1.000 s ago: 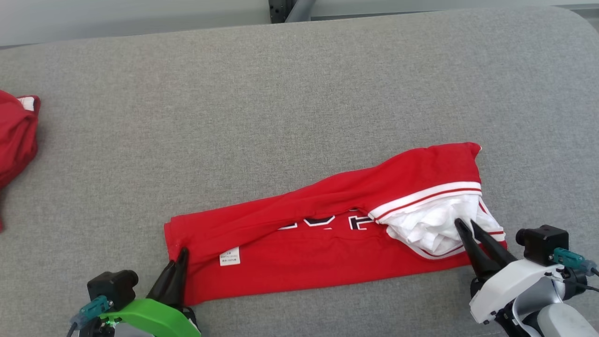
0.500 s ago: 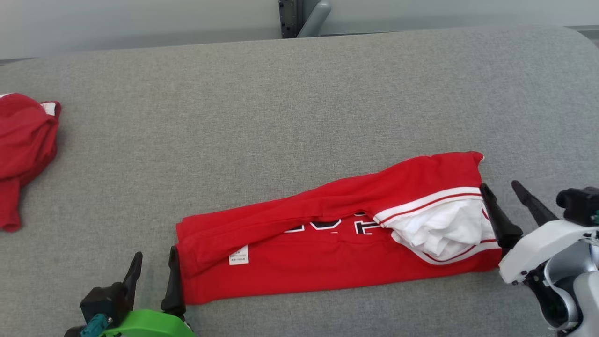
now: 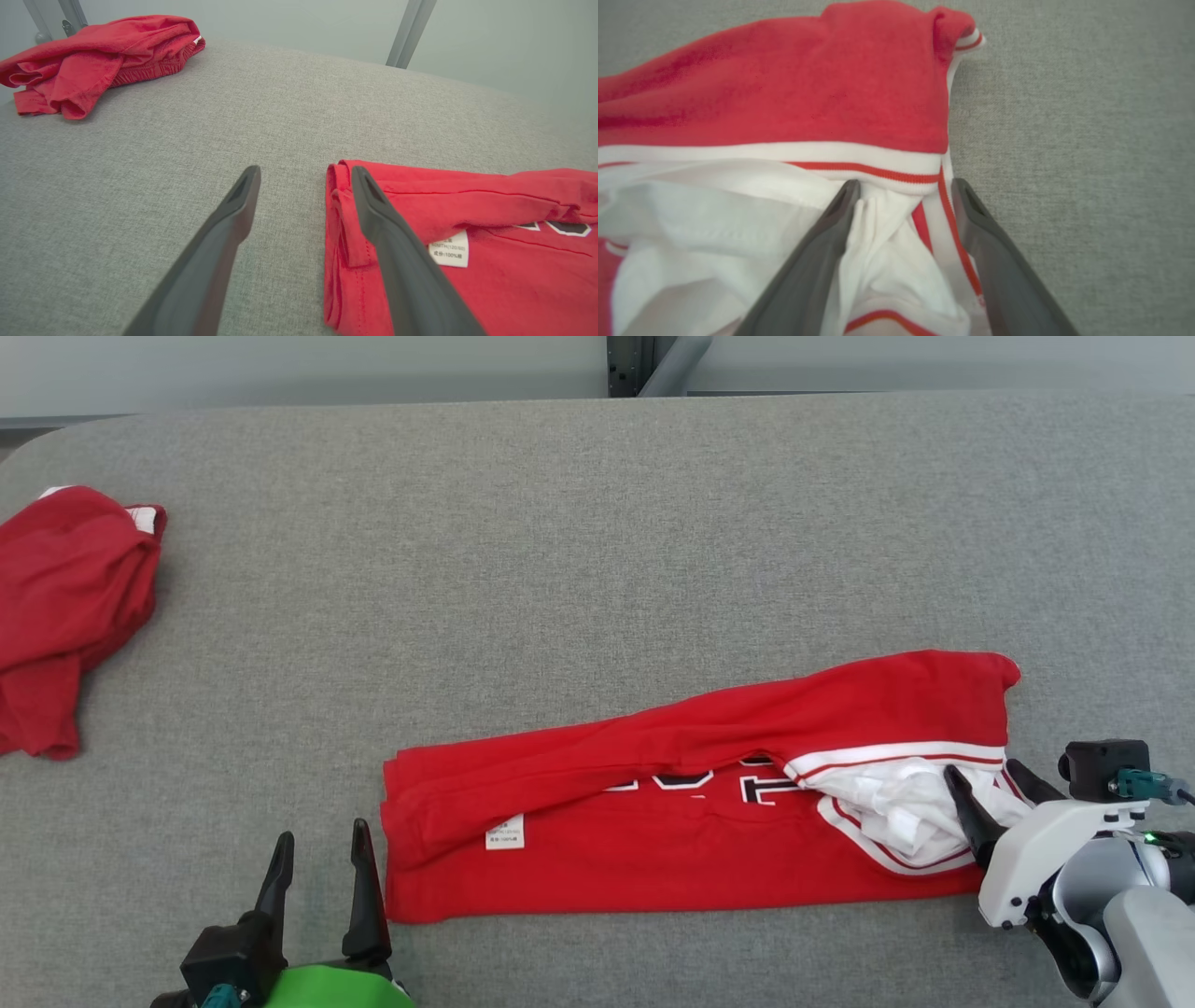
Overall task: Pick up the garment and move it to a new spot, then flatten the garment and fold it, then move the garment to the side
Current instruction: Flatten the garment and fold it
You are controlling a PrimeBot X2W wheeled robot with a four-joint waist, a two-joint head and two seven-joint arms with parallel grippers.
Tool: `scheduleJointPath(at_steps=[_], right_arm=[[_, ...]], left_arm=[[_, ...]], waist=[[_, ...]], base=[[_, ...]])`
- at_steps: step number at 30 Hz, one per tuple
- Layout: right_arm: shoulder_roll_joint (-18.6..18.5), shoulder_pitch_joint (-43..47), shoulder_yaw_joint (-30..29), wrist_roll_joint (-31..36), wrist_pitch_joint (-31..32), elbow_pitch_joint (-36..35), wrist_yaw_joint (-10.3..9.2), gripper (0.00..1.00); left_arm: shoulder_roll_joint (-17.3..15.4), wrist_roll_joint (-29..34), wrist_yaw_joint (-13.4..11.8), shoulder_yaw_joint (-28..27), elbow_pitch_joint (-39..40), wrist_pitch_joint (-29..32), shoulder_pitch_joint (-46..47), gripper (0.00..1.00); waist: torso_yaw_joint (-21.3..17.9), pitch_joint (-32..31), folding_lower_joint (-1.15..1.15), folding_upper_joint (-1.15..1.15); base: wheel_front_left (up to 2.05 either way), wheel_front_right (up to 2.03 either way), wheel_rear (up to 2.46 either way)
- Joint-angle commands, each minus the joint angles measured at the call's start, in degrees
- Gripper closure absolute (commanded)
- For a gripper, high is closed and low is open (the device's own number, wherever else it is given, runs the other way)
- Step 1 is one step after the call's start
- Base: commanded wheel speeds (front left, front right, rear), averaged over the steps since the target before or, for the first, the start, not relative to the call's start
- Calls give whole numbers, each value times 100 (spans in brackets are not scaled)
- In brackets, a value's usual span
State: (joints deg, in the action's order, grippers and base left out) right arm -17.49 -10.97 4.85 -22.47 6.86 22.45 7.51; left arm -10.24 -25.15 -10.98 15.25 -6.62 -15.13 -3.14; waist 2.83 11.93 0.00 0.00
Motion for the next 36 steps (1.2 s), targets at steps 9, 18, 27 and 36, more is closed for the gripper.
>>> scheduleJointPath(at_steps=[9,18,27,36], right_arm=[[-203,-290,356,-377,368,685,-9,0],[-358,-144,851,-1379,933,855,-7,100],[-756,-368,836,-2019,589,719,-16,100],[-1738,-714,-33,-2247,432,1074,-8,100]], left_arm=[[470,624,346,-411,-9,0,-116,0],[692,838,543,-591,-57,0,-205,0],[728,888,615,-659,-60,-1,-258,0],[729,792,640,-636,-71,-1,-210,0]], waist=[[69,94,0,0],[202,58,0,0],[141,33,0,0],[56,-22,0,0]], base=[[0,0,0],[0,0,0],[0,0,0],[0,0,0]])
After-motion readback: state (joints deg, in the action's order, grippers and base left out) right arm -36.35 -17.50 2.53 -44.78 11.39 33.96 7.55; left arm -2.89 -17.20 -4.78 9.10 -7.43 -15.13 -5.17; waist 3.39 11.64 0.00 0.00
